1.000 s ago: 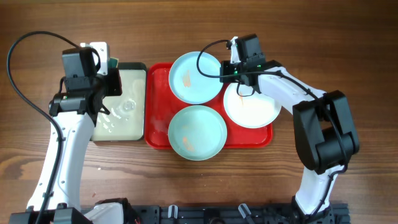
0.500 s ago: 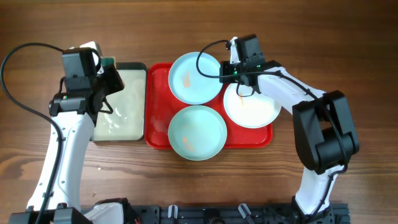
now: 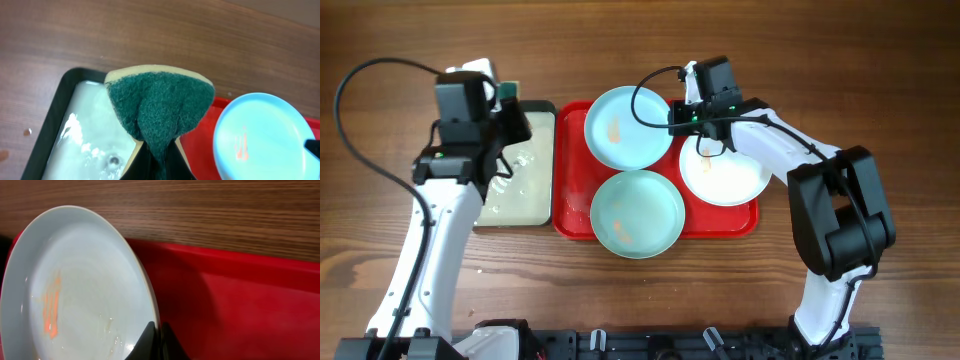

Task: Clean dirty plates on tray and stack at the side
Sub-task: 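Scrub the tilted blue plate surface with the sponge in left gripper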

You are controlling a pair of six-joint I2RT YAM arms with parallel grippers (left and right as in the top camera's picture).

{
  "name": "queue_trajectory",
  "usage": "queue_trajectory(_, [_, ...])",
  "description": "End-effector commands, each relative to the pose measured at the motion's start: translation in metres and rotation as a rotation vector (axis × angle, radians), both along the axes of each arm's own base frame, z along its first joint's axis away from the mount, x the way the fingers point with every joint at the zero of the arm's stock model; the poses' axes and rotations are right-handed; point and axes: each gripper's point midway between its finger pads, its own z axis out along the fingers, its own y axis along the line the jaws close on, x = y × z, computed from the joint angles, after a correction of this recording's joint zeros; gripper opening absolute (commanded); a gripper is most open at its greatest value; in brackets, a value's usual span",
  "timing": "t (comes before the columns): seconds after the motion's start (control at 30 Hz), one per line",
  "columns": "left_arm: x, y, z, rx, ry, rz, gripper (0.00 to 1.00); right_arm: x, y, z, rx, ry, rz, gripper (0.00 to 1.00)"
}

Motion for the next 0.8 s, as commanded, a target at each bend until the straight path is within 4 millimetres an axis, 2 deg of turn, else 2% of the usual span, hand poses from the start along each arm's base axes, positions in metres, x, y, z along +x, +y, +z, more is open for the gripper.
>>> queue_trajectory(0.0, [0.009,-0.003,0.009,0.136,-0.042,-0.025,0.04,-0.003,0.020,0.020,0.048,-0.027,0.037,0.05])
queue_trajectory(0.13, [0.019,-0.015,0.000,0.080,-0.045,-0.042,0.04,-0.005,0.026,0.021,0.047,-0.030,0.049,0.04])
queue_trajectory(0.27, [0.032,-0.050,-0.018,-0.112,-0.026,-0.094,0.04,-0.007,0.029,0.021,0.047,-0.030,0.056,0.04])
queue_trajectory(0.37, [0.040,-0.077,-0.036,-0.169,-0.004,-0.130,0.04,-0.005,0.025,0.018,0.025,-0.033,0.040,0.04])
queue_trajectory(0.57, [0.035,-0.116,-0.063,-0.176,0.058,-0.198,0.04,0.004,0.014,0.015,-0.033,-0.072,-0.006,0.04])
queue_trajectory(0.77, [0.030,-0.136,-0.065,-0.190,0.067,-0.228,0.04,0.011,0.011,0.018,-0.071,-0.126,0.011,0.04])
